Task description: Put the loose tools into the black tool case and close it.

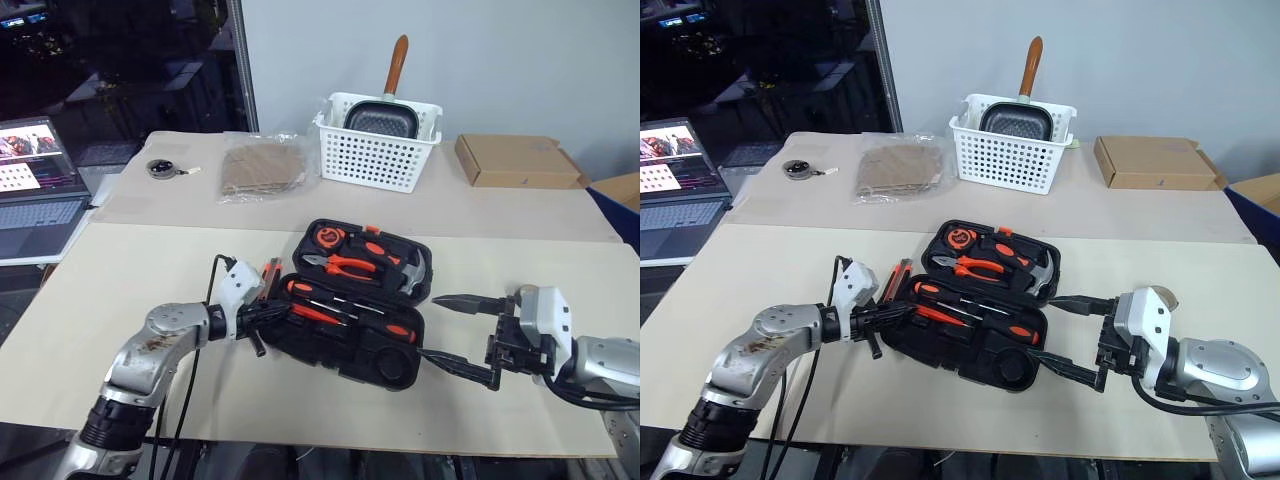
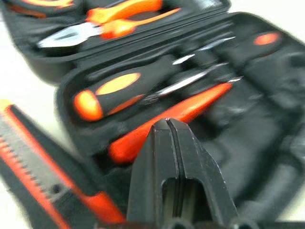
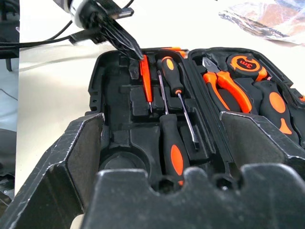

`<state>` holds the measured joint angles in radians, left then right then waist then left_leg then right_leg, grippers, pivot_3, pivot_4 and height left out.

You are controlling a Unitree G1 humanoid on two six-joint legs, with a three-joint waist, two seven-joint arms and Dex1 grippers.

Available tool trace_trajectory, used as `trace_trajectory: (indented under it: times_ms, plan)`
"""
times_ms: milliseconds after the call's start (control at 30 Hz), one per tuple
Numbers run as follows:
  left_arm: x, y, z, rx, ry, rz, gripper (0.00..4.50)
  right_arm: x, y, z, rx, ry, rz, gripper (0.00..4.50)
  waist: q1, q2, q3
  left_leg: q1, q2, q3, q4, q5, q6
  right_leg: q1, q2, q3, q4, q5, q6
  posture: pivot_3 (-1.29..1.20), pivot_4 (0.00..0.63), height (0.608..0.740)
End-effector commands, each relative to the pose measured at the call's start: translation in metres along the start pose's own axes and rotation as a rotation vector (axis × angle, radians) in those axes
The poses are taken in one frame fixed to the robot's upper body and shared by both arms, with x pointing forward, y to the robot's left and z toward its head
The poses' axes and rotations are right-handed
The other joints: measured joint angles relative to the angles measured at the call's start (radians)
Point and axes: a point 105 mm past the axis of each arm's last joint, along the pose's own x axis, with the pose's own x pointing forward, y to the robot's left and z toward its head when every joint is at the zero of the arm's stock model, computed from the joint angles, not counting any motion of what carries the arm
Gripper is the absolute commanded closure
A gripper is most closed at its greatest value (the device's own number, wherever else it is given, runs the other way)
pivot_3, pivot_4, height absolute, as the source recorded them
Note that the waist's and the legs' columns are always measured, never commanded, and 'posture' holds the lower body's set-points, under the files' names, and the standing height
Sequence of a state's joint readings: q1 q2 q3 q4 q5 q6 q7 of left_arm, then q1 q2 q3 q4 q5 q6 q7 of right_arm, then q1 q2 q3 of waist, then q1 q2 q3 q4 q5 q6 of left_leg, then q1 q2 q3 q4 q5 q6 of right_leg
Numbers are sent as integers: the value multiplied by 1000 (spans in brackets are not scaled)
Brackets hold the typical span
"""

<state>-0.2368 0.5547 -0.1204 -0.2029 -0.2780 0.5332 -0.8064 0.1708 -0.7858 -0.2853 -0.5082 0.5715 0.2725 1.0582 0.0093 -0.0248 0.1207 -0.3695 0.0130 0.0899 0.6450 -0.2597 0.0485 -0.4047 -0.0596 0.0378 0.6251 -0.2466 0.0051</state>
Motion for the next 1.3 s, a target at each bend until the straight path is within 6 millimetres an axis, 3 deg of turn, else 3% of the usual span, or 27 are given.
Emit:
trace_trajectory:
  times_ms: [33, 433, 600, 667, 833, 1033, 1300]
  plan:
    - [9, 9, -7, 34, 14, 79, 4469, -2, -1, 6, -26, -9, -12, 0, 2, 0, 0, 0, 0, 0, 0, 0, 0, 0, 0, 0, 0, 0, 0, 0, 150, 740]
    - [24, 2, -23, 98, 67, 43, 4469, -2, -1, 6, -25, -3, -21, 0, 2, 3, -2, 1, 0, 1, 1, 0, 0, 2, 0, 0, 0, 0, 0, 0, 150, 740]
    - [11, 3, 20, 38, -177, 37, 4469, -4, 1, 6, -25, -3, -25, 0, 3, 4, -3, 1, 0, 1, 1, 0, 0, 2, 0, 0, 1, 0, 1, 0, 150, 740]
    - [3, -2, 25, 31, -202, 0, 4469, -4, 1, 7, -25, -2, -26, 0, 0, 5, -3, 0, 0, 1, 1, 0, 0, 1, 0, 0, 1, 0, 1, 0, 150, 740]
    - [-1, -17, 15, 24, -154, -77, 4469, 0, 0, 8, -27, -7, -22, 0, -8, 3, -2, 0, 1, 0, 0, 0, 0, 0, 1, 0, 1, 0, 0, 0, 150, 740]
    - [8, -22, 1, 53, -91, -91, 4469, 0, -2, 8, -27, -7, -20, 0, -1, 2, -1, 0, 0, 1, 2, 0, 0, 1, 0, 0, 0, 0, 1, 0, 150, 740]
    - [23, -15, -7, 56, -79, -30, 4469, -5, 1, 3, -20, 2, -27, 0, 5, 2, -1, 0, 0, 1, 4, 0, 0, 2, 0, -1, 1, 1, 1, 0, 150, 740]
